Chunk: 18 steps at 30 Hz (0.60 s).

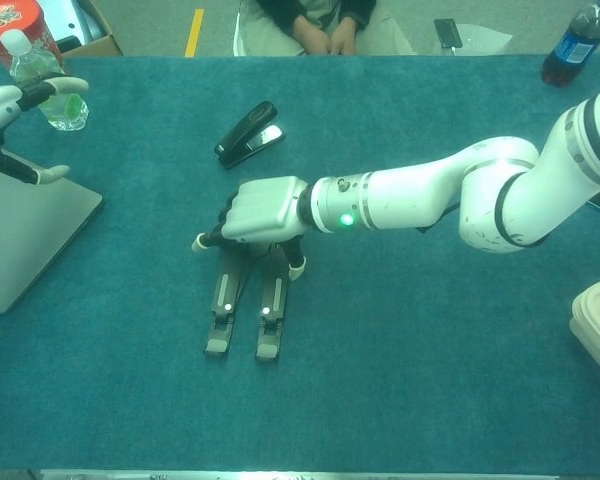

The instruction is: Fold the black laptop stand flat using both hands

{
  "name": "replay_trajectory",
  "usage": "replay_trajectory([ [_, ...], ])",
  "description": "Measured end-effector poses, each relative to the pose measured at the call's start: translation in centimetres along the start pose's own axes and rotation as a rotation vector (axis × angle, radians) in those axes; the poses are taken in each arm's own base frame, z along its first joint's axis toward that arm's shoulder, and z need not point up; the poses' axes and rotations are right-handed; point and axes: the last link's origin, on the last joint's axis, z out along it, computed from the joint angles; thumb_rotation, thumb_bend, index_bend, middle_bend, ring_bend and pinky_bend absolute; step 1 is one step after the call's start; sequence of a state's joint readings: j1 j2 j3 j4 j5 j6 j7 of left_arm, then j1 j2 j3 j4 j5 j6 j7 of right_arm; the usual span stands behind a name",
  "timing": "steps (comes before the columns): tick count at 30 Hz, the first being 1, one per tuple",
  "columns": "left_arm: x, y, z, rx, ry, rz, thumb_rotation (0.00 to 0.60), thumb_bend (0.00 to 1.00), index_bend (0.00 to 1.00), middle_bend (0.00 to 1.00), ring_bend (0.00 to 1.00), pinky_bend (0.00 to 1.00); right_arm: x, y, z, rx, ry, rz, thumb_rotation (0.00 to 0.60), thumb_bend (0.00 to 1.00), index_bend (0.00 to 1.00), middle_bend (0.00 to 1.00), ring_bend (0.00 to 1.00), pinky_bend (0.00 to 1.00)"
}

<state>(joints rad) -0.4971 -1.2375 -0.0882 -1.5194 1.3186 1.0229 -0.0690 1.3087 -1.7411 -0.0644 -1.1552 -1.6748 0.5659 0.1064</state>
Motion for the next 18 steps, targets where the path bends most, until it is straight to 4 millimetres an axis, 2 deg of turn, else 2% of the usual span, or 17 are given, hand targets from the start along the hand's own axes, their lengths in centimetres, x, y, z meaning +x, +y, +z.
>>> replay_trajectory([
  [18,0.02,0.13,-0.02,-0.003,0.004,0.0,0.6,0.29,0.0,0.0,0.0,0.05,0.22,0.01,-0.26,-0.003,0.032,0.006,0.6,0.0,0.03,0.35,0.3,0.42],
])
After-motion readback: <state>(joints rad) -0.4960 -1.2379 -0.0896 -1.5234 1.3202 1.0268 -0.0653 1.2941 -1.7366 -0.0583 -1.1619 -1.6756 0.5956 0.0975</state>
